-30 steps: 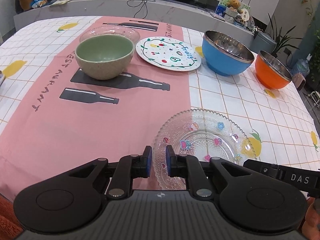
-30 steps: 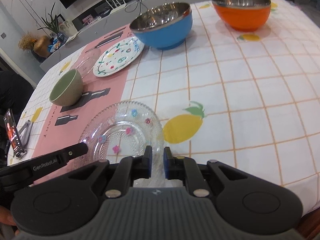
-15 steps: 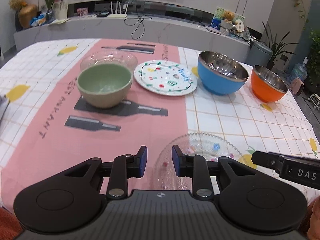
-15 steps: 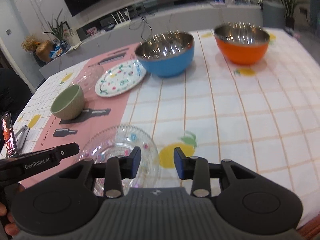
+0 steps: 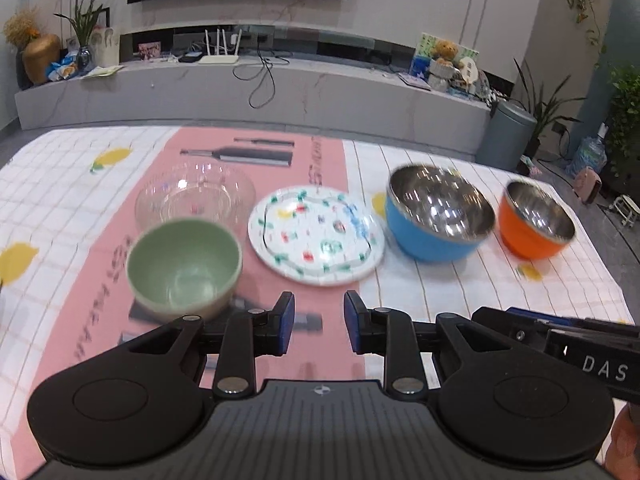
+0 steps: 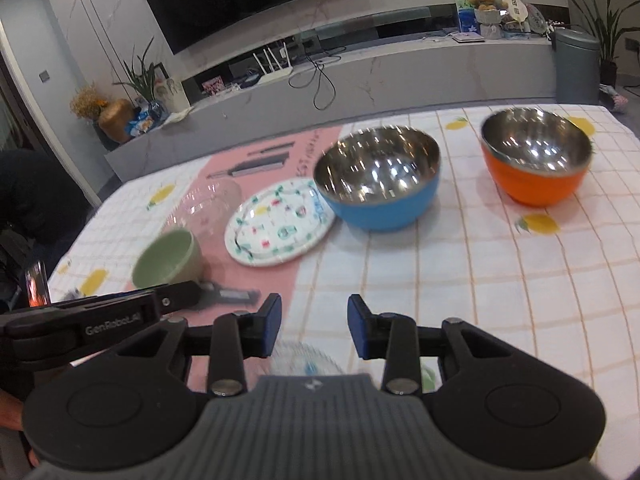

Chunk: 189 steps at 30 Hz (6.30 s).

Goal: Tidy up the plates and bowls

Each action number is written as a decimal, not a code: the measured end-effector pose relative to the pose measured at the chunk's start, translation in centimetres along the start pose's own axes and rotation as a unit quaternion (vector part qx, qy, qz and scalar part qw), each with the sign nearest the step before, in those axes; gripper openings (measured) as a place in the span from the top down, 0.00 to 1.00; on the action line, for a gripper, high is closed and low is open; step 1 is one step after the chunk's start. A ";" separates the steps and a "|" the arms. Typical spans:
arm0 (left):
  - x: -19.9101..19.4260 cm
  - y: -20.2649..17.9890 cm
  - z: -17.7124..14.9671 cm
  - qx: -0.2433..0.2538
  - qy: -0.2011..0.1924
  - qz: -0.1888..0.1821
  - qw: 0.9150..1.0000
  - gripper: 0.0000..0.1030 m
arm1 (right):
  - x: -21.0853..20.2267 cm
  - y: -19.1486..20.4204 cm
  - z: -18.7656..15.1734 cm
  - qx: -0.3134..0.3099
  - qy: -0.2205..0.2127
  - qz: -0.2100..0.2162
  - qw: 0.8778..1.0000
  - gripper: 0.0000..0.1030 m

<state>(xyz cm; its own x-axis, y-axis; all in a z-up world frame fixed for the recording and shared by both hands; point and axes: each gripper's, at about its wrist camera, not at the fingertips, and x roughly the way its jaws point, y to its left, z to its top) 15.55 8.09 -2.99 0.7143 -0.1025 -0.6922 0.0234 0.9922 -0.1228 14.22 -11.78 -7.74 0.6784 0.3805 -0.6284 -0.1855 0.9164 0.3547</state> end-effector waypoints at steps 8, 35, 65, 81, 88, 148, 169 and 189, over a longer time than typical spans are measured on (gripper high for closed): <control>3.4 1.0 1.7 -0.034 0.003 0.003 0.999 0.70 | 5.0 -0.3 2.9 0.061 0.017 0.025 0.998 0.66; 9.1 1.3 4.6 -0.021 0.049 0.054 0.997 0.76 | 15.7 -2.2 5.3 0.131 0.091 0.034 0.987 0.77; 8.7 1.2 4.6 -0.021 0.037 0.049 0.998 0.76 | 14.7 -4.5 4.1 0.221 0.084 0.078 0.969 0.68; 8.6 1.3 4.6 -0.022 0.036 0.049 0.998 0.76 | 16.1 -6.4 3.3 0.309 0.088 0.106 0.941 0.97; 8.6 1.2 4.5 -0.019 0.041 0.038 0.998 0.76 | 14.1 -5.5 3.8 0.283 0.095 0.090 0.950 0.98; 11.7 -1.6 2.7 0.052 0.095 0.037 0.993 0.69 | 10.6 -6.3 5.5 0.176 0.131 -0.026 0.975 0.74; 11.3 1.1 1.7 -0.091 0.143 -0.041 0.985 0.74 | 10.1 -9.3 5.7 0.238 0.137 -0.038 0.961 0.83; 10.0 0.7 1.2 -0.090 0.116 -0.030 0.989 0.86 | 9.5 -9.3 5.2 0.227 0.127 -0.019 0.965 0.94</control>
<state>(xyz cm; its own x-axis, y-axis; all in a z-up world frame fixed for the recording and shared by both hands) 23.59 7.84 -9.14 0.5357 -0.1958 -0.8214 -0.0792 0.9568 -0.2797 26.14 -17.37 -13.41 0.4724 0.4193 -0.7752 0.2054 0.8030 0.5595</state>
